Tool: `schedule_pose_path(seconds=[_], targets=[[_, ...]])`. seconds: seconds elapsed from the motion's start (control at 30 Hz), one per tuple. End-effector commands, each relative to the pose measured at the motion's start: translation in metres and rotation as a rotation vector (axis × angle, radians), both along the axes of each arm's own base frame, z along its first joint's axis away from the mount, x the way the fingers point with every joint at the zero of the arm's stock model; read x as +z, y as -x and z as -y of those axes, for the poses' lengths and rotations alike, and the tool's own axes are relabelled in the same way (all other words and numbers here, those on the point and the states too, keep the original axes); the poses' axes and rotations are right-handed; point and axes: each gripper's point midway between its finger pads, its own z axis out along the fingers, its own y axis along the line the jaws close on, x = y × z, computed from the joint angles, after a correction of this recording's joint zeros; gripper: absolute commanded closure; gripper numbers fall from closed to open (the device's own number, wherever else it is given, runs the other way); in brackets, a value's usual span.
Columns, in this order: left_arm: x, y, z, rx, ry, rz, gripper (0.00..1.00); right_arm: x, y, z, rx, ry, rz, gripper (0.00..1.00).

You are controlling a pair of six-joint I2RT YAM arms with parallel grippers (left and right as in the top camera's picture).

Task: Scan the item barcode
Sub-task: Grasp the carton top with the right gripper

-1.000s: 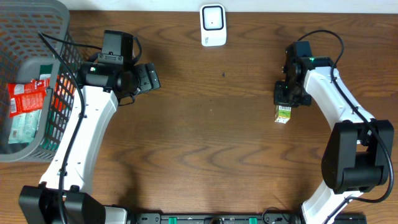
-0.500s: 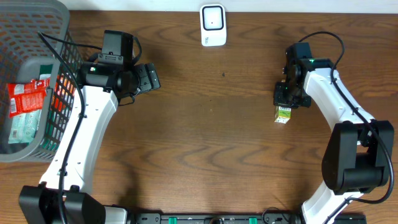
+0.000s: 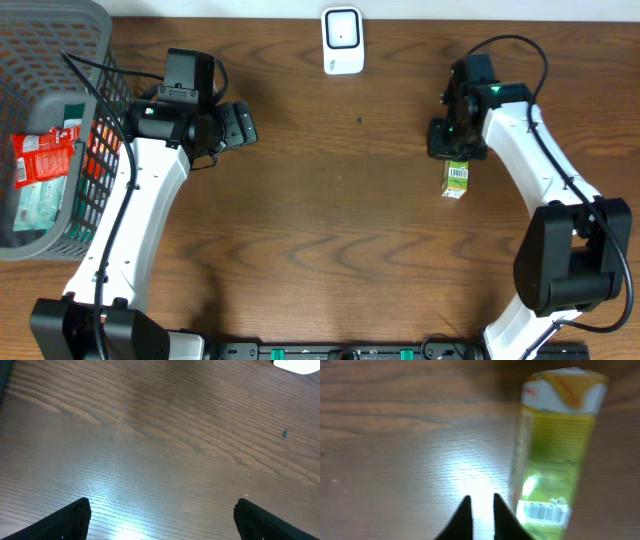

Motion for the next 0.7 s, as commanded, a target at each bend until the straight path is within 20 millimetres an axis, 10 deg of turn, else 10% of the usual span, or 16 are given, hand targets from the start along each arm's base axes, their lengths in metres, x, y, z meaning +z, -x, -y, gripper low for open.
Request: schedule_pose_path(seconds=[0.0, 0.2, 0.43, 0.67], targets=[[-0.001, -0.001, -0.002, -0.006, -0.011, -0.003, 0.08, -0.008, 0.007, -0.009, 0.021, -0.016, 0.004, 0.92], [-0.001, -0.001, -0.002, -0.007, -0.011, -0.003, 0.08, -0.042, 0.017, -0.003, 0.023, 0.029, 0.006, 0.87], [-0.001, -0.001, -0.002, -0.007, -0.011, -0.003, 0.08, -0.041, 0.028, 0.031, -0.003, 0.215, -0.031, 0.86], [-0.001, -0.001, -0.002, -0.007, -0.011, -0.003, 0.08, -0.036, 0.022, 0.015, 0.026, 0.128, -0.021, 0.82]])
